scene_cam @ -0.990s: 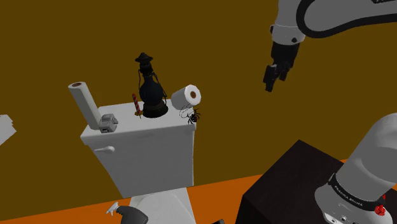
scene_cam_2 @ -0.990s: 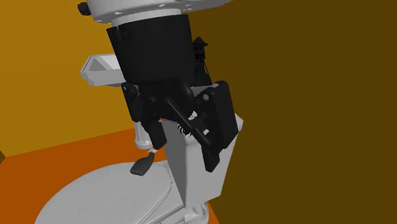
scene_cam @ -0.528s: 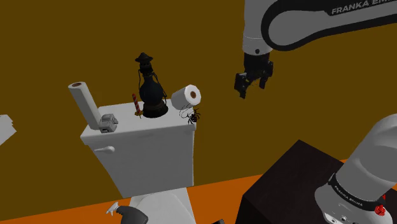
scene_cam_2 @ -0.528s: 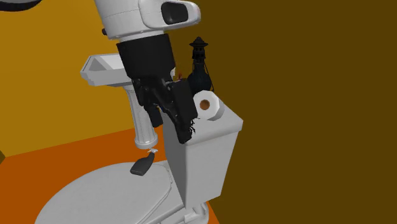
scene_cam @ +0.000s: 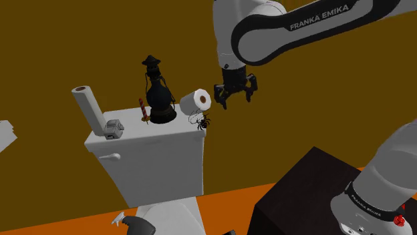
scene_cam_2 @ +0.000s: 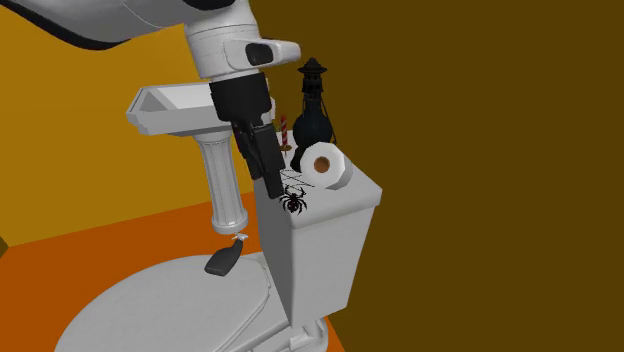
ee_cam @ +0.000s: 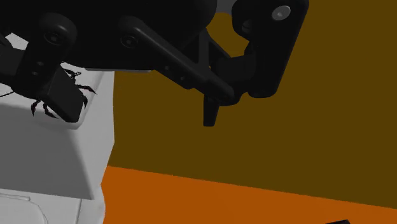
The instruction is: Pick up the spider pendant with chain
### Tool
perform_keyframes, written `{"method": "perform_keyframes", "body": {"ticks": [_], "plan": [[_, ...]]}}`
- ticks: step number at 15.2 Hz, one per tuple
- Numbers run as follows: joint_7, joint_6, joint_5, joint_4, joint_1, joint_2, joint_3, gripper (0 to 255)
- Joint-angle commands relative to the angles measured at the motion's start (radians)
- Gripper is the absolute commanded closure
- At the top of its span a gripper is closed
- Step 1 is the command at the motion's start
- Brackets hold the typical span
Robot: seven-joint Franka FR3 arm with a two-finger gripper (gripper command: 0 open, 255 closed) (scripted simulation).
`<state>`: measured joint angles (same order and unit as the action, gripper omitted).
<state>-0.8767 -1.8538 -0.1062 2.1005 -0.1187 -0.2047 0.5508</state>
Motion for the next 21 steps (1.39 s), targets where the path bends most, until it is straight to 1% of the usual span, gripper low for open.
{"method": "perform_keyframes", "body": {"ticks": [1,3,5,7,10,11,18,20,21], "plan": [[-0.124,0.008,-0.049,-0.080,-0.010,0.102,0.040,0],[-0.237,0.025,-0.107,-0.167,-0.006,0.207,0.066,0],[-0.345,0.052,-0.168,-0.263,0.012,0.315,0.077,0],[-0.441,0.086,-0.226,-0.367,0.045,0.422,0.073,0],[-0.560,0.147,-0.300,-0.542,0.111,0.578,0.047,0],[-0.572,0.155,-0.307,-0.565,0.121,0.597,0.041,0],[-0.598,0.069,-0.324,-0.494,0.119,0.619,0.032,0],[-0.598,0.069,-0.324,-0.494,0.119,0.619,0.032,0],[-0.599,0.068,-0.325,-0.494,0.119,0.619,0.032,255]]}}
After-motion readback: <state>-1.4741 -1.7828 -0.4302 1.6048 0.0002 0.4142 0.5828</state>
